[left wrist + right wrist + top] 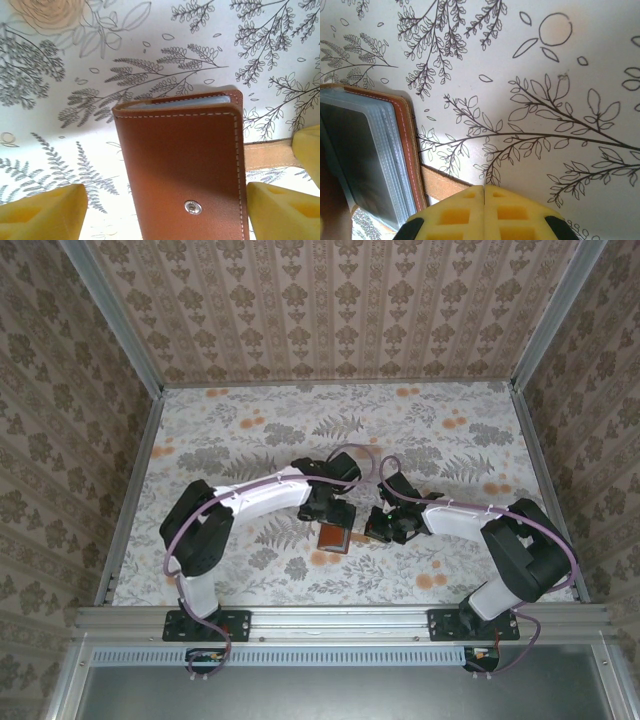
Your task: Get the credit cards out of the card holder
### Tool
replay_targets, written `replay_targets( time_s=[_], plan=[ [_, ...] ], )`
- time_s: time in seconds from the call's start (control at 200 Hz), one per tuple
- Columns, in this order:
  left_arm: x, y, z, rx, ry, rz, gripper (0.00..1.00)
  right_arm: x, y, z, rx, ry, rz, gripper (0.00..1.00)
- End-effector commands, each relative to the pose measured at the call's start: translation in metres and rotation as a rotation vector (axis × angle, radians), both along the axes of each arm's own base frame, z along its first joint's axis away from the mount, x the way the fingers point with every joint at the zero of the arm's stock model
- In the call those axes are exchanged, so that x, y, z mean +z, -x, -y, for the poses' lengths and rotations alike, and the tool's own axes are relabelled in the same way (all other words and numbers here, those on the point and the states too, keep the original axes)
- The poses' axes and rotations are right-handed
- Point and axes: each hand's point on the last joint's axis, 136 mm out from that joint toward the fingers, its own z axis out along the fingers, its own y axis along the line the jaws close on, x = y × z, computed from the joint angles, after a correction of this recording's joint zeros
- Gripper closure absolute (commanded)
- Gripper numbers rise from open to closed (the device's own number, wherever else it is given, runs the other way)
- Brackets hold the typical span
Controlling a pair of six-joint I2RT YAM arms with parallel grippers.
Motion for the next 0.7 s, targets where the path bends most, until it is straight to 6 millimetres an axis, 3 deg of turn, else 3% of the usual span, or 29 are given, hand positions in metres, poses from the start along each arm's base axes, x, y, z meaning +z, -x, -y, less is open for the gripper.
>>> replay_targets(
  time_s=[0.0, 0.38, 0.695],
  plan=[
    [0.008, -0.002, -0.019, 0.004, -0.042, 0.023, 0.24, 0.003, -0.003, 0.005, -0.017, 0.017, 0.016, 0.99],
    [0.009, -0.005, -0.043, 0.045, -0.042, 0.035, 0.56, 0.005, -0.009, 0.007, -0.009, 0.055, 0.023, 1.0],
    [0.004, -0.009, -0.055, 0.074, -0.004, 0.043, 0.84, 0.005, -0.013, 0.022, 0.003, 0.153, 0.016, 1.0]
  ],
)
